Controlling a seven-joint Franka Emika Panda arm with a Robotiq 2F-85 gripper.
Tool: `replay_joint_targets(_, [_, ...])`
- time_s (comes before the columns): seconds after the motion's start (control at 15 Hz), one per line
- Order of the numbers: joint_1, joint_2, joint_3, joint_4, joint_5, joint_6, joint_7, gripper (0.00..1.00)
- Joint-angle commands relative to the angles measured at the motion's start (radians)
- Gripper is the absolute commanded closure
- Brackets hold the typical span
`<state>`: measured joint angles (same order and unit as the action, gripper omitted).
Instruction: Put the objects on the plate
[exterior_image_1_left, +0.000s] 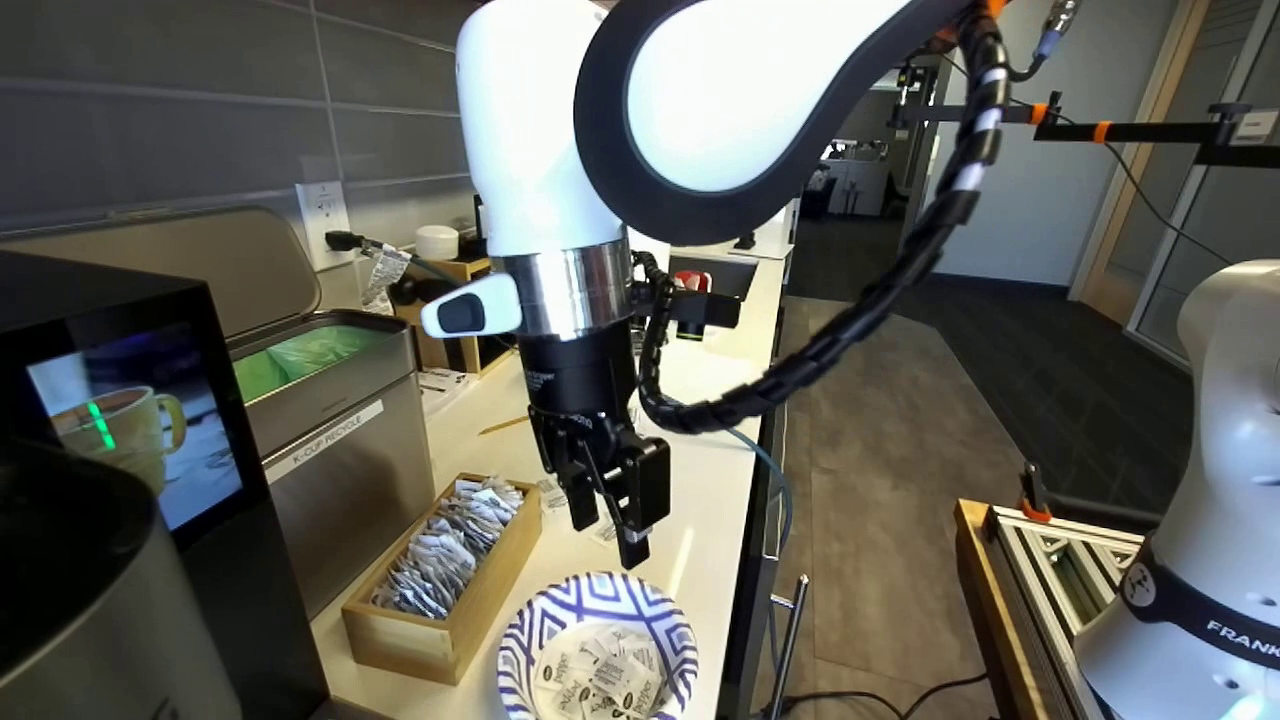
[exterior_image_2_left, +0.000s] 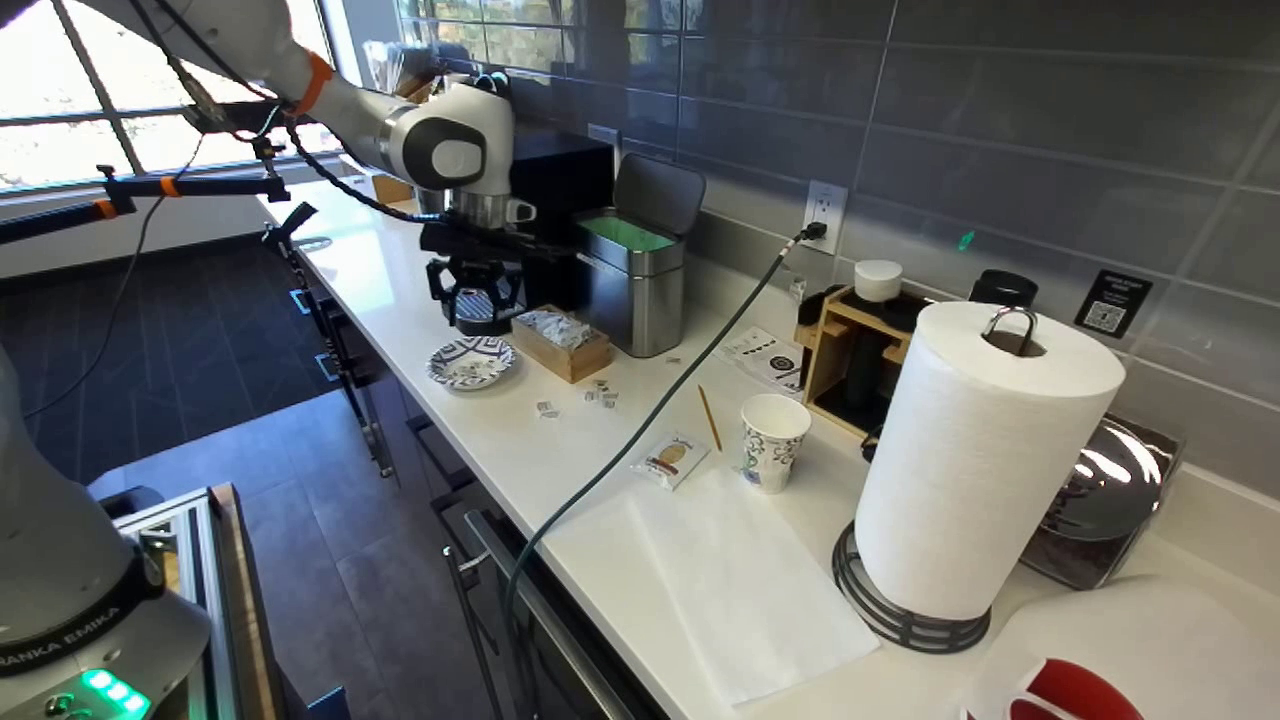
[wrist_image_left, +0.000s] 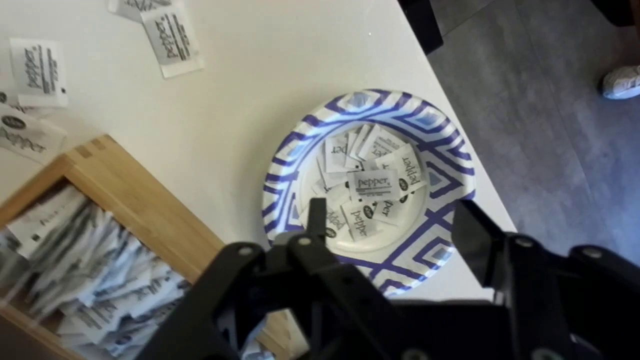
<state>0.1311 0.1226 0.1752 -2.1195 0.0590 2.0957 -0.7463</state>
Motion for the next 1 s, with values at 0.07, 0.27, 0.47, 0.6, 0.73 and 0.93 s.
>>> replay_joint_targets(0.07, [-0.073,0.033,-0.072,-0.009,0.04,0.051,0.081,0.0])
replay_joint_targets(0.27, [-0.114,0.071,-0.107,-0.013,0.07,0.108,0.143,0.0])
replay_joint_targets(0.47, [-0.141,0.095,-0.111,-0.039,0.133,0.192,0.219,0.0])
replay_joint_targets(0.6, [-0.151,0.087,-0.101,-0.081,0.193,0.264,0.264,0.0])
replay_joint_targets(0.73, [-0.159,0.059,-0.099,-0.129,0.248,0.319,0.308,0.0])
replay_joint_targets(0.93, [-0.157,0.091,-0.101,-0.09,0.216,0.295,0.291,0.0])
